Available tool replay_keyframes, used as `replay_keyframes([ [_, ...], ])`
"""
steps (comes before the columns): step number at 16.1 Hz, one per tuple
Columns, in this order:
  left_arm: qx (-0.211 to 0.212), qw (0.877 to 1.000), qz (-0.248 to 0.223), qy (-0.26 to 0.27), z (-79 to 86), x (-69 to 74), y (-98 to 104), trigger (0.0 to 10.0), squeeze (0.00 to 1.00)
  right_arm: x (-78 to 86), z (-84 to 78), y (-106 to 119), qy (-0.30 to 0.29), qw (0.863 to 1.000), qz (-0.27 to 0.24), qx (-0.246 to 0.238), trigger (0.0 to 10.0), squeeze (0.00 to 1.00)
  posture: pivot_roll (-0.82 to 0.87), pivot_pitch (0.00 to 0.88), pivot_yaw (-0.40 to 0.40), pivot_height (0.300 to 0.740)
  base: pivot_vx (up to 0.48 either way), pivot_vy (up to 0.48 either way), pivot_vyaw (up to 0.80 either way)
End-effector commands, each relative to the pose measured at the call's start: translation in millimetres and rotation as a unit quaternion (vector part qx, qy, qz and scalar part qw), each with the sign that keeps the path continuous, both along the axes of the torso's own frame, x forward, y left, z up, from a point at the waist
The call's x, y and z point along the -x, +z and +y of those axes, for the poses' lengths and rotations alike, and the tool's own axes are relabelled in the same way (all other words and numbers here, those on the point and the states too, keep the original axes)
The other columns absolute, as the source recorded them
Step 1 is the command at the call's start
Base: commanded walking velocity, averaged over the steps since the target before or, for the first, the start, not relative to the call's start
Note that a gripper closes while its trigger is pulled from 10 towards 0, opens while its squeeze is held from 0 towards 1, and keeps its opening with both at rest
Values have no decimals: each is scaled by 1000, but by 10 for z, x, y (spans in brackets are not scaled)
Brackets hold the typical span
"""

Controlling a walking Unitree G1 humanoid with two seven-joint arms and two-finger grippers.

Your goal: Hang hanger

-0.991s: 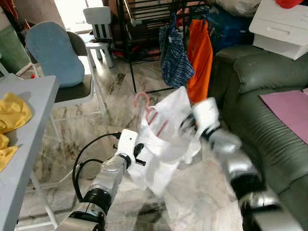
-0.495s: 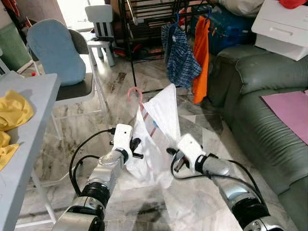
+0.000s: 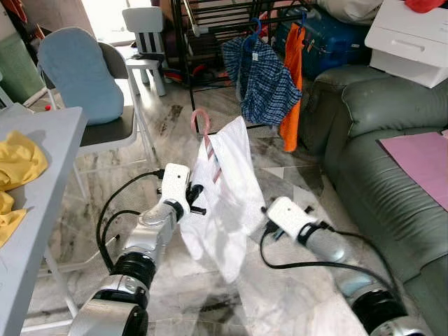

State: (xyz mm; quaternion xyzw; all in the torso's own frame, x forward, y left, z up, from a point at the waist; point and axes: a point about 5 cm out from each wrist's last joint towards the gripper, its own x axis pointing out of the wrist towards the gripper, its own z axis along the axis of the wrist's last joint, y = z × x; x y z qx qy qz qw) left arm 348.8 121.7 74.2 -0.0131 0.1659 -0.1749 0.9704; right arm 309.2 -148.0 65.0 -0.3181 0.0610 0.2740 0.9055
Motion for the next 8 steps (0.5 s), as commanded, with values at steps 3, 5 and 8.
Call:
replay_keyframes([
  [3,-30,992,-93,-79,80,-50,275,0,0,-20,-27,204,60,998,-14,-15,10000,1000,-213,0,43,740,0,0,0],
  [5,-72,979,-114,-151,168,9,300,0,0,-32,-151,317,89,996,-16,8,10000,1000,-217,0,43,740,0,0,0],
  [8,-144,953,-129,-232,318,96,286,0,0,-15,-347,541,141,989,-4,36,10000,1000,-223,0,53,740,0,0,0],
])
